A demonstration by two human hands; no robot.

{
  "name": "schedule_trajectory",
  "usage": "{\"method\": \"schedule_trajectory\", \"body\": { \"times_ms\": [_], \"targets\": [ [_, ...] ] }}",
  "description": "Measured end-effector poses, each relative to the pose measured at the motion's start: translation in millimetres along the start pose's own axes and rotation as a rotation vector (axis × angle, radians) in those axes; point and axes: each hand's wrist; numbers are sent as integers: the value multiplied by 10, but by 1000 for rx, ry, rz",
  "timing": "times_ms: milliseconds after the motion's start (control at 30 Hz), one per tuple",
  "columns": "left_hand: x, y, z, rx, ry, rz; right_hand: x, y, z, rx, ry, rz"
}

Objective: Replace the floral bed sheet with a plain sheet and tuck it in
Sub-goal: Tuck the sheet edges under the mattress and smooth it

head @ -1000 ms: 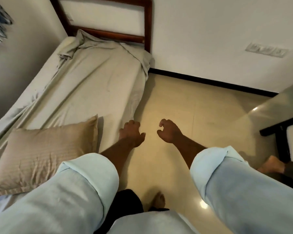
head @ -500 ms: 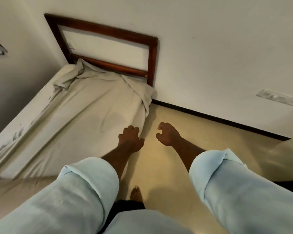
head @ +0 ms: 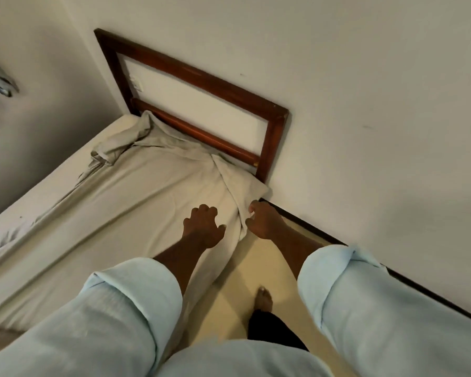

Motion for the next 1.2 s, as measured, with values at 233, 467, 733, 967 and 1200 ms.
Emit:
{"method": "schedule_trajectory", "body": {
  "times_ms": [233,467,733,967,1200],
  "targets": [
    [-775,-409,141,154,-140,34,-1084,-794,-63,129,-92,-117],
    [-1340,-875,-393,279,-238,70,-1923,-958,-561,210,-162,-218],
    [-1831,-1203,-1582,367,-349,40,-2871,-646,-1509,278,-210,-318],
    [-2207,-1434,-2563,454,-448,41,-3689,-289,-2388,322,-288,-415],
    [-2476,-1333,-3417,541,-578,42,-4574,-42,-2931,391,-323,-459]
  ]
}}
Point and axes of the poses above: each hand's wrist, its own x-axis away from the middle knuckle, its own y-axis out of the palm, z = x × y, and after that the axes turned 15 degrees about -z, right-handed
